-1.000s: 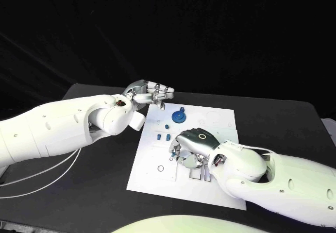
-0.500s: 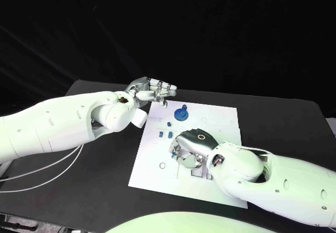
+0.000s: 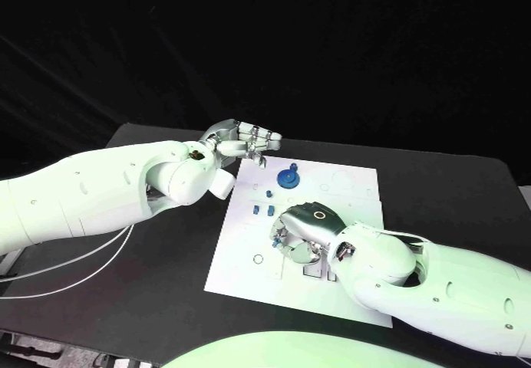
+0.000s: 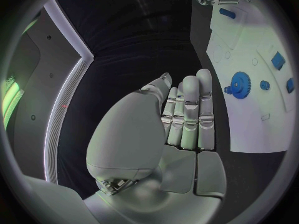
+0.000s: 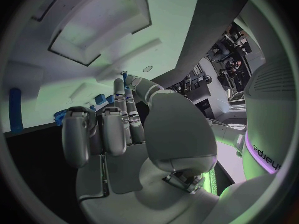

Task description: Assemble the parts on the task board

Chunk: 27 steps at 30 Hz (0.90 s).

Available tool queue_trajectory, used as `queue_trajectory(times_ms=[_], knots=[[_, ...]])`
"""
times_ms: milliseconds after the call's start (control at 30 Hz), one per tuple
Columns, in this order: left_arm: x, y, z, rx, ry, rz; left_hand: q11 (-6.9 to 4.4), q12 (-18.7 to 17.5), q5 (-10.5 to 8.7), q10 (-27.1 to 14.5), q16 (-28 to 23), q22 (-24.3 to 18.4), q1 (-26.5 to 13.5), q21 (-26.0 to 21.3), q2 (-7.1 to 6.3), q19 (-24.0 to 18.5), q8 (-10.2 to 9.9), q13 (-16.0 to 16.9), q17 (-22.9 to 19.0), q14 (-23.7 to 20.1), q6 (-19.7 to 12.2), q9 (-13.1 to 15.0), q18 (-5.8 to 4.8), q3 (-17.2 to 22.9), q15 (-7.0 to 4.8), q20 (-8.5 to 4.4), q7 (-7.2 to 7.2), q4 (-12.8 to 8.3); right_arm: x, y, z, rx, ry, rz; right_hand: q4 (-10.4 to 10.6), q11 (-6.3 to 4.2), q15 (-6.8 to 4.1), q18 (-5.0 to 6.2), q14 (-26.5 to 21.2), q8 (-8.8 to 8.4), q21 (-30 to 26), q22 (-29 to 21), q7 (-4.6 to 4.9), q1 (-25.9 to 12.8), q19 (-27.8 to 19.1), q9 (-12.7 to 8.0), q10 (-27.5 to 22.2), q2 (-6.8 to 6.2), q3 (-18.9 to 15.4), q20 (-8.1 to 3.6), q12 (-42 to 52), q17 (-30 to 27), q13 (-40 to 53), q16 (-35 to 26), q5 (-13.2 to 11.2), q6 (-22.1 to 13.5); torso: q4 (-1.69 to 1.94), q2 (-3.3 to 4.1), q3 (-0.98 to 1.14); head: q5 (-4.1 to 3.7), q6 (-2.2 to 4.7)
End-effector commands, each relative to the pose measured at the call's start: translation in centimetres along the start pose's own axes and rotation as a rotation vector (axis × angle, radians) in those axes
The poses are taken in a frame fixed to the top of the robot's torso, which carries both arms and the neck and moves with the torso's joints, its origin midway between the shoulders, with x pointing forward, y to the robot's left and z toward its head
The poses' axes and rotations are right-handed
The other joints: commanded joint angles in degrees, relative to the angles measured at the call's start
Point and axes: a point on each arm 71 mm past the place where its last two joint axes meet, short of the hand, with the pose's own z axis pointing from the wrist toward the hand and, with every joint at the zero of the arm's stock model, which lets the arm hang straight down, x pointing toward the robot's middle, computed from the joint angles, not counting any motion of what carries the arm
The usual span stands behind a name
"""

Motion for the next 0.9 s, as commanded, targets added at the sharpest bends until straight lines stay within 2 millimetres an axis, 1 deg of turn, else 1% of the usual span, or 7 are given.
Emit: queue_trajectory(times_ms=[33, 233, 300, 800, 867, 900], knots=[[0.2, -0.02, -0.02, -0.004, 0.017, -0.006, -0.04, 0.43, -0.1, -0.36, -0.27, -0.09, -0.13, -0.23, 0.4, -0.02, 0.35, 0.09, -0.09, -0.28, -0.16, -0.04, 0.34, 0.19, 0.06, 0.39, 0.2, -0.06, 0.21, 0.01, 0.06, -0.008, 0.015, -0.029, 0.08, 0.08, -0.45, -0.87, 2.91, 0.24, 0.29, 11.34, -0.07, -0.33, 3.57, 0.1, 0.33, 0.14, 0.42, -0.3, -0.25, 0.76, -0.03, -0.31, 0.17, 0.25, -0.01, 0.02, 0.03, 0.05, -0.11], [0.15, 0.01, -0.05, -0.007, 0.019, -0.006, -0.04, 0.43, -0.1, -0.36, -0.27, -0.09, -0.13, -0.23, 0.4, -0.02, 0.35, 0.09, -0.09, -0.28, -0.16, -0.04, 0.34, 0.19, 0.06, 0.39, 0.2, -0.06, 0.34, 0.01, 0.16, -0.01, 0.024, -0.043, 0.08, 0.08, -0.45, -0.87, 2.91, 0.24, 0.29, 11.34, -0.07, -0.33, 3.57, 0.1, 0.33, 0.14, 0.42, -0.3, -0.25, 0.76, -0.03, -0.31, 0.17, 0.25, -0.01, 0.02, 0.04, 0.01, -0.14], [0.15, 0.01, -0.06, -0.008, 0.02, -0.006, -0.04, 0.46, -0.1, -0.38, -0.27, -0.11, -0.14, -0.24, 0.4, -0.01, 0.36, 0.1, -0.1, -0.29, -0.17, -0.04, 0.34, 0.19, 0.07, 0.4, 0.2, -0.06, 0.41, 0.1, 0.22, -0.013, 0.03, -0.046, 0.09, 0.08, -0.45, -0.89, 2.93, 0.24, 0.4, 11.39, -0.07, -0.36, 3.6, 0.11, 0.34, 0.16, 0.42, -0.3, -0.25, 0.84, -0.03, -0.25, 0.19, 0.26, -0.01, 0.03, 0.05, 0.12, -0.19], [0.11, 0.04, -0.1, -0.012, 0.022, -0.006, -0.04, 0.51, -0.1, -0.42, -0.26, -0.13, -0.14, -0.26, 0.42, 0.0, 0.38, 0.11, -0.1, -0.28, -0.17, -0.04, 0.35, 0.19, 0.07, 0.4, 0.2, -0.07, 1.07, 0.53, 0.66, -0.019, 0.059, -0.051, 0.13, 0.07, -0.46, -0.87, 2.93, 0.23, 0.35, 11.38, -0.09, -0.47, 3.58, 0.16, 0.39, 0.11, 0.37, -0.3, -0.26, 0.84, -0.02, -0.25, 0.14, 0.31, 0.02, 0.01, -0.01, 0.18, -0.52], [0.12, 0.04, -0.11, -0.012, 0.023, -0.006, -0.04, 0.52, -0.1, -0.43, -0.26, -0.14, -0.13, -0.27, 0.42, 0.01, 0.38, 0.12, -0.1, -0.28, -0.18, -0.04, 0.35, 0.19, 0.07, 0.4, 0.2, -0.08, 1.12, 0.47, 0.72, -0.015, 0.06, -0.051, 0.22, 0.13, -0.42, -0.81, 2.89, 0.03, 0.05, 11.27, -0.02, -0.7, 3.47, 0.16, 0.21, -0.03, 0.27, -0.29, -0.43, 0.68, -0.07, -0.37, -0.02, 0.08, 0.02, -0.01, 0.0, 0.15, -0.54], [0.12, 0.04, -0.11, -0.013, 0.023, -0.006, -0.04, 0.52, -0.1, -0.43, -0.26, -0.14, -0.13, -0.27, 0.42, 0.01, 0.38, 0.12, -0.1, -0.28, -0.18, -0.04, 0.35, 0.19, 0.07, 0.4, 0.2, -0.08, 1.12, 0.44, 0.75, -0.013, 0.058, -0.051, 0.37, 0.34, -0.25, -0.77, 2.84, -0.44, -0.14, 11.2, 0.25, -0.97, 3.39, 0.03, -0.47, -0.15, 0.29, -0.22, -0.87, 0.53, -0.25, -0.49, -0.08, -0.62, 0.03, -0.01, 0.0, 0.15, -0.53]])
